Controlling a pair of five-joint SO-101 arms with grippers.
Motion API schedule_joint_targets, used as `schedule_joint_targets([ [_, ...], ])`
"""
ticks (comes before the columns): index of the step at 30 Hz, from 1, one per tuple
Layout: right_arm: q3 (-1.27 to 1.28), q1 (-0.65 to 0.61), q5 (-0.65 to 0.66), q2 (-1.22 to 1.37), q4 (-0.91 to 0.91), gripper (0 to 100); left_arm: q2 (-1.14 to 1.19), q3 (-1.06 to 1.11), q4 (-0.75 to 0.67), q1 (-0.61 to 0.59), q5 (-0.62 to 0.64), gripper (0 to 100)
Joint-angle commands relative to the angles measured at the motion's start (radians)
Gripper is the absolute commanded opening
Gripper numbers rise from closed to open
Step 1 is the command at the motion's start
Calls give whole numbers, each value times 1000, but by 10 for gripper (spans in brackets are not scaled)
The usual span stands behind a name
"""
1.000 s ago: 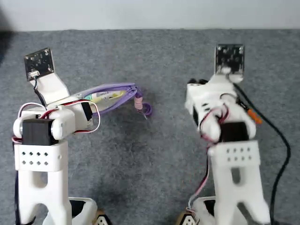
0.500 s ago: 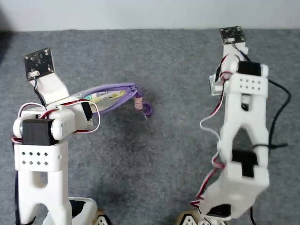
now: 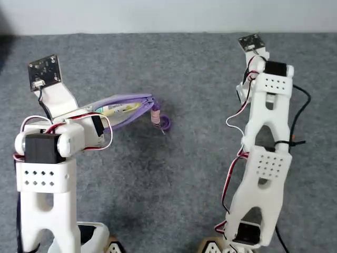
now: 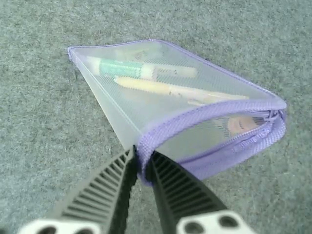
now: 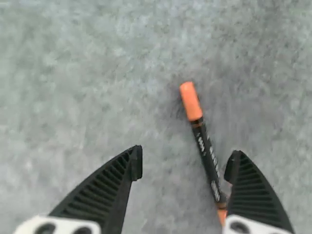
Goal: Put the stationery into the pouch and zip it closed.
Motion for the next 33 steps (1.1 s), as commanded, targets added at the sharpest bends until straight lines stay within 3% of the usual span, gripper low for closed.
schedule_joint_targets([
  [1,-167,15,14,82,7,278,-6,-5,3,9,6,11],
  [7,-311,30,18,252,15,270,-8,-5,17,9,6,11],
  [15,-387,22,52,298,125,4,-9,-5,17,9,8,11],
  [23,-626,22,38,298,364,6,-9,-7,17,9,8,11],
  [28,-690,47,-14,294,366,8,-9,-7,17,9,8,11],
  [33,-582,71,-21,173,367,8,-9,-8,17,9,8,11],
])
